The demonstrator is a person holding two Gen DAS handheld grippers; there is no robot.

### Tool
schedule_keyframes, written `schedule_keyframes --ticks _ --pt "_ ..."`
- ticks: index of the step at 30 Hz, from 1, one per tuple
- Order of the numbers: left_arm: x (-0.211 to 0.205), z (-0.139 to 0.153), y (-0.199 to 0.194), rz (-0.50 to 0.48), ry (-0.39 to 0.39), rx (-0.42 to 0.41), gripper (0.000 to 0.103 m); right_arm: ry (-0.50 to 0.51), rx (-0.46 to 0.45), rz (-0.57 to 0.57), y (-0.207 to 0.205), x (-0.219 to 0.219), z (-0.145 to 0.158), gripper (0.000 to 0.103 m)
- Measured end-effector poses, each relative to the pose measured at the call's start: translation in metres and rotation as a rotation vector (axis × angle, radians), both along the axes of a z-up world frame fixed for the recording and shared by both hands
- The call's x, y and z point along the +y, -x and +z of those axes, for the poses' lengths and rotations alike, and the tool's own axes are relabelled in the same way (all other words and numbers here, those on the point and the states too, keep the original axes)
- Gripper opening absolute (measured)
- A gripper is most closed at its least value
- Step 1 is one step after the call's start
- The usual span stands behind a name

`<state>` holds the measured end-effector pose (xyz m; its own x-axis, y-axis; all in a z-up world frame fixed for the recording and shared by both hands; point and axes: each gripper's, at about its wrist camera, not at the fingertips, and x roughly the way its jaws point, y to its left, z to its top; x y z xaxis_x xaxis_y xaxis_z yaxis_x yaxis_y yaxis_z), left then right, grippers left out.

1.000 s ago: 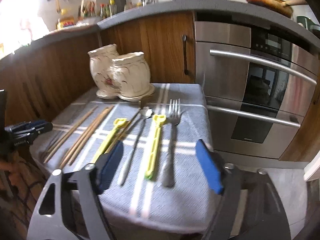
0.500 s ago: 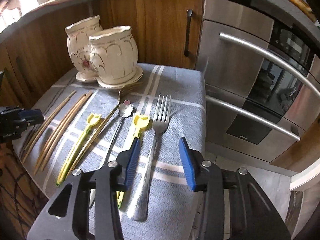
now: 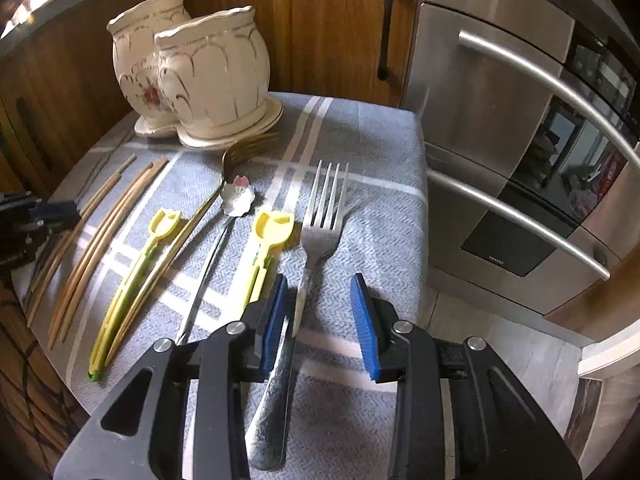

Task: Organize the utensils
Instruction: 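Grasp a wooden chopstick with the left tool while the right tool grasps the silver fork, then drop the chopstick into the tall holder while the right tool drops the fork into the short holder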

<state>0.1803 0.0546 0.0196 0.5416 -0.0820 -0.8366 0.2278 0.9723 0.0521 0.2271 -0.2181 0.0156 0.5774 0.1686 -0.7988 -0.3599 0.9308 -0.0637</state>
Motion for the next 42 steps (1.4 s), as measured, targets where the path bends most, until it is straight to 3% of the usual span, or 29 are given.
schedule_keyframes --ticks 4,10,15,20,22,23,24,26,28,35,38,42 --pt "0.011 -0.001 -0.004 0.014 0.000 0.009 0.018 0.026 0.022 0.026 -0.003 0.003 0.001 0.011" --pt "0.013 0.001 -0.017 -0.032 -0.032 0.083 0.018 0.054 0.111 0.052 -0.016 0.005 0.004 0.011" --pt "0.009 0.004 -0.049 -0.088 -0.068 0.243 0.019 0.123 0.251 0.079 -0.035 0.014 0.007 0.011" --pt "0.012 0.004 -0.079 -0.064 -0.104 0.380 0.038 0.093 0.396 0.036 -0.057 0.010 0.008 0.011" --pt "0.011 0.004 -0.088 -0.062 -0.103 0.409 0.039 0.099 0.423 0.019 -0.062 0.011 0.008 0.010" --pt "0.010 0.004 -0.092 -0.068 -0.108 0.414 0.034 0.104 0.426 0.015 -0.065 0.011 0.007 0.010" --pt "0.008 0.005 -0.095 -0.084 -0.103 0.414 0.028 0.110 0.424 0.008 -0.065 0.012 0.007 0.010" --pt "0.000 0.007 -0.097 -0.101 -0.122 0.393 0.005 0.094 0.415 -0.005 -0.063 0.010 0.006 0.008" --pt "-0.002 0.008 -0.098 -0.109 -0.142 0.356 0.004 0.064 0.396 -0.009 -0.058 0.008 0.006 0.005" --pt "0.029 0.014 -0.099 -0.085 -0.001 0.299 0.004 -0.011 0.293 -0.003 -0.040 -0.001 0.029 0.005" --pt "0.047 0.031 -0.093 -0.072 0.066 0.216 0.004 -0.031 0.244 0.012 -0.033 -0.002 0.043 0.005" --pt "0.056 0.065 -0.072 -0.061 0.099 0.065 0.004 -0.048 0.157 0.035 -0.026 0.004 0.063 0.005"
